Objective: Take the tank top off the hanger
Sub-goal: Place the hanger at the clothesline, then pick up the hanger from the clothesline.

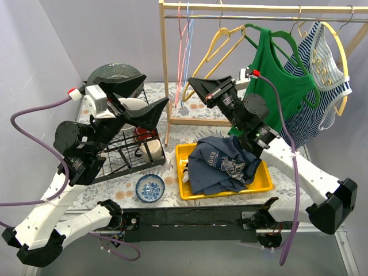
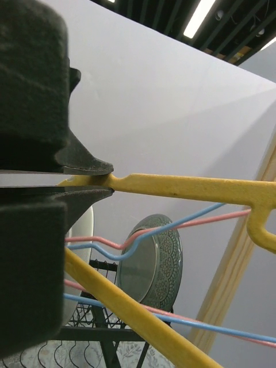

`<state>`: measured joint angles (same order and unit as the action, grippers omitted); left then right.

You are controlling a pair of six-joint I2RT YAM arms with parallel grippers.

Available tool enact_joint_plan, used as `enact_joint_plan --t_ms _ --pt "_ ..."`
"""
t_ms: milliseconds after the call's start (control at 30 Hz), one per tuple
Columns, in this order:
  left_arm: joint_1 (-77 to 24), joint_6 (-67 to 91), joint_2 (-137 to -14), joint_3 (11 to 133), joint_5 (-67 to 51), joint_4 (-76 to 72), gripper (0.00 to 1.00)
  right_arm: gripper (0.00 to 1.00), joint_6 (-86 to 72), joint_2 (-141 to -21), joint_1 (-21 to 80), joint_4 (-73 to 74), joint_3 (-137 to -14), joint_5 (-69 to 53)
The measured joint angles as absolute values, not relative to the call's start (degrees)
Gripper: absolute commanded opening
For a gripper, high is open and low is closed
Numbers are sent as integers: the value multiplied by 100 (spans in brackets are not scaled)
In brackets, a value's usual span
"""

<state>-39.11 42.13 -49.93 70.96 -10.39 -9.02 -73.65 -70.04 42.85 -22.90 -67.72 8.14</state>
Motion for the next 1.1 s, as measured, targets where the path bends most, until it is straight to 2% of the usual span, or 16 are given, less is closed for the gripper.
enact_joint_plan --t_ms 133,167,200,300,400,500,800,967,1100 --pt "-3911 4209 -4952 7094 -1037 -899 98 3 -7461 -7203 4274 -2250 -6772 735" --pt "-3911 4202 -4943 7094 -1037 -897 98 11 -7467 -7231 4270 -2244 -6772 722" --pt "-3911 4195 -4939 7094 -1037 -897 98 30 -7474 -7247 4261 -2244 -6772 687" --pt "-3911 4163 -4923 7094 -1022 -869 98 51 -7426 -7236 4244 -2239 -6779 552" --pt "-3911 4115 -4901 7094 -998 -810 98 66 -7205 -7126 4241 -1979 -6783 408" --pt "-3911 4080 -4875 7094 -956 -768 98 73 -6716 -6888 4233 -1562 -6783 266" --pt "-3911 4088 -4613 7098 -856 -746 98 72 -4088 -5767 4174 819 -7000 108" --pt "-3911 4191 -4541 7140 -906 -637 98 70 -2390 -5830 4176 2185 -8396 521" --pt "-3911 4265 -4543 7142 -972 -475 98 71 -1020 -5990 4174 2464 -9533 1555"
